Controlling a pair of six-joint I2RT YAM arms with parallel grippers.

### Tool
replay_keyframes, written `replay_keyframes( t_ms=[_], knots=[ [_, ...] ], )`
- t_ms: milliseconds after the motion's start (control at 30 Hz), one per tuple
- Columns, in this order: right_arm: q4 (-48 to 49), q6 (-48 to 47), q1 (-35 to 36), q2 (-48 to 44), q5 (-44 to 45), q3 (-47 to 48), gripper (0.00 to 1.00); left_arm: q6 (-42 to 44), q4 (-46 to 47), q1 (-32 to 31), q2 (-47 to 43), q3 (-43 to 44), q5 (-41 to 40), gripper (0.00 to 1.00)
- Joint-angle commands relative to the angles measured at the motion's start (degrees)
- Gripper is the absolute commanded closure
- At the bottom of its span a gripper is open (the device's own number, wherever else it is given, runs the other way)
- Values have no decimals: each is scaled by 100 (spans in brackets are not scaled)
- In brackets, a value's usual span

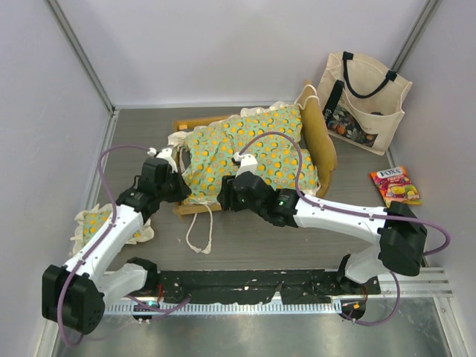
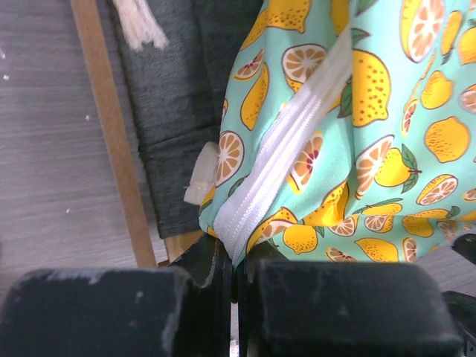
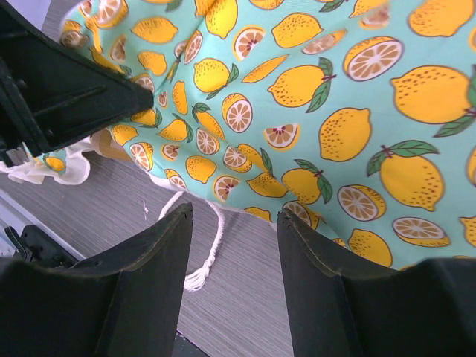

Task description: Set up the pet bed

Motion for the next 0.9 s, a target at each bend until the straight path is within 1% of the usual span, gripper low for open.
replay_keyframes(
  t_ms=[0,67,133,167,200,267,300,400,467,533,567,633,667,733,800,867],
  knots=[
    [251,47,-8,19,-24,285,46,111,-628,24,173,212,-370,100],
    [260,64,-8,19,-33,277,46,59,-497,24,234,107,-221,100],
    [225,64,-17,-16,-16,268,46,-11,-409,16,348,107,-19,93],
    [216,47,-8,-42,-16,251,46,-64,-391,24,357,115,43,86],
    [225,38,-8,-77,-33,207,46,-108,-339,16,323,124,122,75],
    [295,11,1,-244,-156,128,46,-178,-277,16,191,124,157,65],
    [295,29,18,-340,-182,92,46,-257,-277,24,121,142,140,53],
    [313,81,176,-692,-209,-258,45,-345,-425,24,-239,238,9,37],
    [348,152,299,-929,-200,-434,45,-346,-575,24,-477,291,-185,34],
    [313,240,527,-1026,-113,-646,45,-424,-882,16,-705,379,-439,27],
    [330,266,641,-1070,18,-716,45,-460,-1127,16,-810,397,-675,26],
    [461,362,993,-1106,98,-874,45,-599,-1296,16,-1013,397,-922,23],
    [480,363,1116,-1089,177,-883,45,-661,-1470,24,-1257,388,-1159,22],
    [532,380,1467,-887,239,-840,45,-994,-1630,24,-1513,371,-1388,19],
    [637,381,1591,-659,21,-744,45,-1197,-1805,16,-1917,301,-1503,18],
    [717,302,1749,-264,2,-629,46,-1521,-2007,16,-2181,239,-1556,17]
  ],
)
